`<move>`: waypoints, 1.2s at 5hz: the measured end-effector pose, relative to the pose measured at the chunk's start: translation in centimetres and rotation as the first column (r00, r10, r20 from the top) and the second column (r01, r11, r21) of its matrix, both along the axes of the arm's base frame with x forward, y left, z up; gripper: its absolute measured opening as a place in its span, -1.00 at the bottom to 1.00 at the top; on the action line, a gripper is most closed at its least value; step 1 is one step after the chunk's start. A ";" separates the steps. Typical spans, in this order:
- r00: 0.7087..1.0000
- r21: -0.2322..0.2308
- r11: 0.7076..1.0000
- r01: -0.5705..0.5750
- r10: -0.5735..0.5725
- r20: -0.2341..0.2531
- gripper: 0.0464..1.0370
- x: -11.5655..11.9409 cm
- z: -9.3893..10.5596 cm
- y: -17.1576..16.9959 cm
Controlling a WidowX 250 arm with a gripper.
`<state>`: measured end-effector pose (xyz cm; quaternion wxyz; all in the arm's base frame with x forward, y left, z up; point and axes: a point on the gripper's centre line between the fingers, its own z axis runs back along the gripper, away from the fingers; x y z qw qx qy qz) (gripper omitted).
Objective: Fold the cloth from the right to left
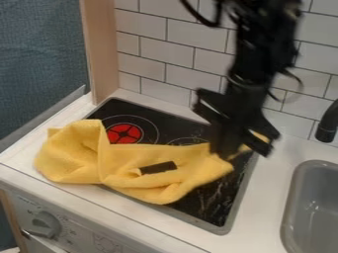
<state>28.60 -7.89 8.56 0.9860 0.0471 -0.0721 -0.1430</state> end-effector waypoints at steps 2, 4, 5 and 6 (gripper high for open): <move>0.995 -0.069 0.993 -0.101 0.099 -0.028 -0.99 -2.5 1.1 6.7; 0.984 -0.136 0.975 -0.177 0.175 -0.028 -0.99 -4.5 -0.2 12.6; 0.986 -0.161 0.975 -0.152 0.138 -0.091 -0.99 -4.5 -3.3 13.6; 0.986 -0.175 0.978 -0.114 0.090 -0.141 -0.94 -4.6 -5.6 13.8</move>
